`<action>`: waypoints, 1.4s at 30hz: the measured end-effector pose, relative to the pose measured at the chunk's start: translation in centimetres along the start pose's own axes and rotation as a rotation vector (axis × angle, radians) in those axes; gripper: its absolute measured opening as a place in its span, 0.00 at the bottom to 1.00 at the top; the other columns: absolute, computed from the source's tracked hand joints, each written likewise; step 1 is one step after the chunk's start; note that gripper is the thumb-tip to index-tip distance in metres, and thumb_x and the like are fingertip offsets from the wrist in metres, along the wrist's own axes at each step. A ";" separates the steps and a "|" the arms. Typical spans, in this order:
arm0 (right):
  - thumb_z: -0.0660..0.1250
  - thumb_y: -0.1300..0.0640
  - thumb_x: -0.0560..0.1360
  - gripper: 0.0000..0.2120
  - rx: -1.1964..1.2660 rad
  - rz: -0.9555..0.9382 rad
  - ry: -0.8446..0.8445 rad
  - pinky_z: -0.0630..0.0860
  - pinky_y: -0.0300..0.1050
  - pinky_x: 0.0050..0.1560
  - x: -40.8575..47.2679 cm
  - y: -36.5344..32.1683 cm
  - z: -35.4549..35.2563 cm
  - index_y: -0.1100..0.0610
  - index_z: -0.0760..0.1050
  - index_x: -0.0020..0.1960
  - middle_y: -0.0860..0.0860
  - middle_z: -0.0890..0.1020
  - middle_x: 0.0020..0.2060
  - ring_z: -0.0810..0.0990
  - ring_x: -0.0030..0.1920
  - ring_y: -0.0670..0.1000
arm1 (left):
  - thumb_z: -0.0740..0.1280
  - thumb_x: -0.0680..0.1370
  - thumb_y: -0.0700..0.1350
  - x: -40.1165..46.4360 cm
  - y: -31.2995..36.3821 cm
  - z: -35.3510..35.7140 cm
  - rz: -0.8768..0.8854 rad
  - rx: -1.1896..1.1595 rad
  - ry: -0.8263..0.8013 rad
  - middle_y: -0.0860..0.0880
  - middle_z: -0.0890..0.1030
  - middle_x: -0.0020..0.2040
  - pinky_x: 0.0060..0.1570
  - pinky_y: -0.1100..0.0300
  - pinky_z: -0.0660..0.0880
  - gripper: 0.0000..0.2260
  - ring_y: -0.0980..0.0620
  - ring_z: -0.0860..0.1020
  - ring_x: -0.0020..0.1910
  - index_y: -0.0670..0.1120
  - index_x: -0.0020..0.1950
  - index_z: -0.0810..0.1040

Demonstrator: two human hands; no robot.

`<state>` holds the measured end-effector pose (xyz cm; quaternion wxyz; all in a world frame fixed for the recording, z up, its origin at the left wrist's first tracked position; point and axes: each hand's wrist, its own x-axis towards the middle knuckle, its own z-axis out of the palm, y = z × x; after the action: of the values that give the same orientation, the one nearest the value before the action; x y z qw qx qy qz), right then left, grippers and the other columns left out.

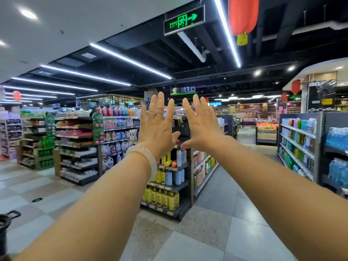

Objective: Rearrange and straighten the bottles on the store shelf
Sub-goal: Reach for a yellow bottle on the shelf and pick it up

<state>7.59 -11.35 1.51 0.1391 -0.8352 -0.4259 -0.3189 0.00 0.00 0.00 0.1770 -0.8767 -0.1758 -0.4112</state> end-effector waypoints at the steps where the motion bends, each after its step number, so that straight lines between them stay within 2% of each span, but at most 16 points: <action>1: 0.74 0.44 0.64 0.58 -0.013 0.002 -0.009 0.39 0.57 0.74 0.1 0.1 0.5 0.51 0.31 0.73 0.56 0.34 0.75 0.33 0.74 0.58 | 0.55 0.78 0.60 0.0 0.1 0.5 -0.012 0.015 -0.008 0.42 0.32 0.75 0.72 0.43 0.37 0.38 0.43 0.33 0.74 0.47 0.73 0.32; 7: 0.75 0.45 0.64 0.58 -0.022 0.006 -0.062 0.42 0.58 0.75 1.9 3.0 4.6 0.51 0.32 0.73 0.55 0.34 0.75 0.33 0.74 0.58 | 0.56 0.77 0.59 1.0 0.9 6.2 -0.005 -0.036 -0.075 0.43 0.34 0.76 0.71 0.44 0.35 0.38 0.44 0.34 0.75 0.47 0.74 0.33; 11: 0.74 0.44 0.64 0.58 -0.022 0.007 -0.112 0.42 0.58 0.75 3.7 6.1 8.9 0.52 0.33 0.74 0.56 0.35 0.75 0.34 0.74 0.58 | 0.57 0.77 0.59 2.0 1.8 11.4 -0.014 -0.042 -0.163 0.44 0.36 0.77 0.72 0.44 0.38 0.38 0.44 0.36 0.75 0.47 0.75 0.36; 17: 0.74 0.44 0.64 0.57 0.036 0.051 -0.299 0.44 0.57 0.75 5.2 12.4 19.8 0.53 0.35 0.74 0.56 0.38 0.75 0.36 0.75 0.58 | 0.58 0.76 0.59 2.1 4.7 23.3 -0.041 -0.058 -0.385 0.45 0.37 0.77 0.72 0.41 0.43 0.38 0.43 0.38 0.76 0.48 0.75 0.37; 25: 0.73 0.44 0.65 0.56 0.090 0.053 -0.449 0.45 0.56 0.75 10.0 19.8 33.2 0.53 0.36 0.74 0.56 0.38 0.76 0.37 0.75 0.58 | 0.59 0.76 0.60 5.6 7.0 37.7 -0.114 -0.088 -0.527 0.44 0.37 0.77 0.73 0.42 0.43 0.38 0.44 0.38 0.76 0.48 0.75 0.40; 35: 0.72 0.47 0.68 0.51 0.193 0.026 -0.572 0.46 0.55 0.76 19.7 22.0 50.2 0.52 0.37 0.74 0.55 0.38 0.76 0.38 0.76 0.57 | 0.59 0.76 0.59 11.2 2.9 54.7 -0.182 -0.109 -0.658 0.43 0.37 0.77 0.74 0.43 0.44 0.37 0.44 0.37 0.76 0.47 0.75 0.40; 42: 0.69 0.46 0.70 0.49 0.205 0.110 -0.621 0.47 0.54 0.75 30.3 24.4 61.1 0.51 0.37 0.75 0.55 0.38 0.76 0.38 0.76 0.57 | 0.59 0.77 0.58 19.3 -2.1 68.3 -0.186 -0.202 -0.688 0.45 0.36 0.76 0.74 0.45 0.45 0.37 0.45 0.38 0.76 0.49 0.75 0.40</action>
<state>65.55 23.71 -24.17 0.1031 -0.8959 -0.4321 0.0033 55.64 36.06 -25.44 -0.0178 -0.9571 -0.2625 -0.1218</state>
